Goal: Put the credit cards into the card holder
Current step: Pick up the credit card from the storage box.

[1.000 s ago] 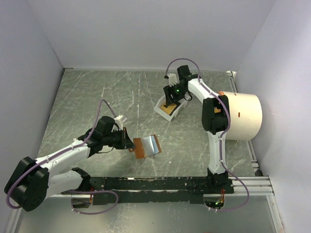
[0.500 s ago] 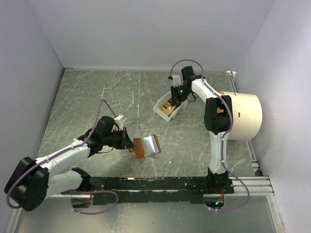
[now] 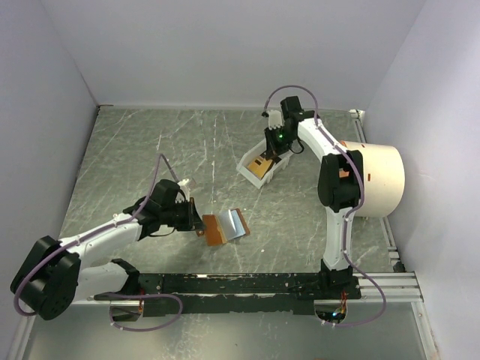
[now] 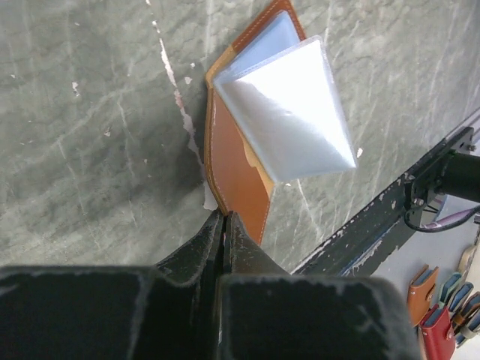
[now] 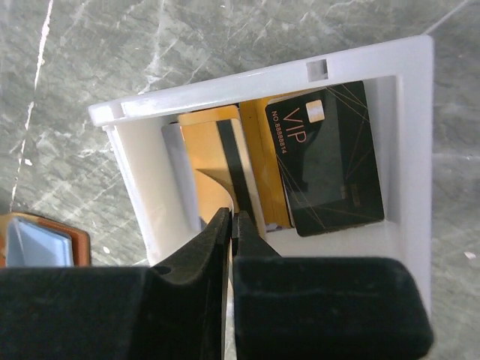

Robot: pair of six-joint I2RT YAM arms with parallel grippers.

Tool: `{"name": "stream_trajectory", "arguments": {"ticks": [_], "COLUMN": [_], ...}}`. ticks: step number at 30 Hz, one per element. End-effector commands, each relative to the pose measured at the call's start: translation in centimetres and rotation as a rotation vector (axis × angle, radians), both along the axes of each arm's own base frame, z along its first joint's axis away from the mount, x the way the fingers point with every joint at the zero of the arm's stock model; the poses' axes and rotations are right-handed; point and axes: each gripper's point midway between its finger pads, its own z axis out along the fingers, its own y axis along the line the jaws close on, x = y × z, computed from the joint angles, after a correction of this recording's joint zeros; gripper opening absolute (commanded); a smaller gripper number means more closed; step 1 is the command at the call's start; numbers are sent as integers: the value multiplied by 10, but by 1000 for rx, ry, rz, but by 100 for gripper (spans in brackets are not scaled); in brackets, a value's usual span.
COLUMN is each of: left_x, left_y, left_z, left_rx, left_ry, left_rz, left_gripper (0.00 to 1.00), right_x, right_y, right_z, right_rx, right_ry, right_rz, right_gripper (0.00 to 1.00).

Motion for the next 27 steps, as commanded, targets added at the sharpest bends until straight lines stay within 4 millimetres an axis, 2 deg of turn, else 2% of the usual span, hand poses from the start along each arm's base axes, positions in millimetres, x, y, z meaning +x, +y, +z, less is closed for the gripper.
{"name": "stream_trajectory", "arguments": {"ticks": [1, 10, 13, 15, 21, 26, 27], "left_x": [9, 13, 13, 13, 14, 14, 15], "left_y": [4, 21, 26, 27, 33, 30, 30], "left_z": [-4, -23, -28, -30, -37, -30, -28], "left_rx": [53, 169, 195, 208, 254, 226, 219], "left_ry": [19, 58, 66, 74, 97, 81, 74], "left_rz": [37, 104, 118, 126, 147, 144, 143], "left_gripper": [9, 7, 7, 7, 7, 7, 7], "right_x": [5, -2, -7, -14, -58, -116, -127], "right_y": [-6, 3, -2, 2, 40, 76, 82], "right_z": [34, 87, 94, 101, 147, 168, 167], "right_rx": [-43, -12, -64, -66, 47, 144, 171], "right_ry": [-61, -145, -164, -171, -249, -287, -281], "right_rz": [-65, -172, -232, -261, -287, -240, -227], "right_gripper": [0, 0, 0, 0, 0, 0, 0]}}
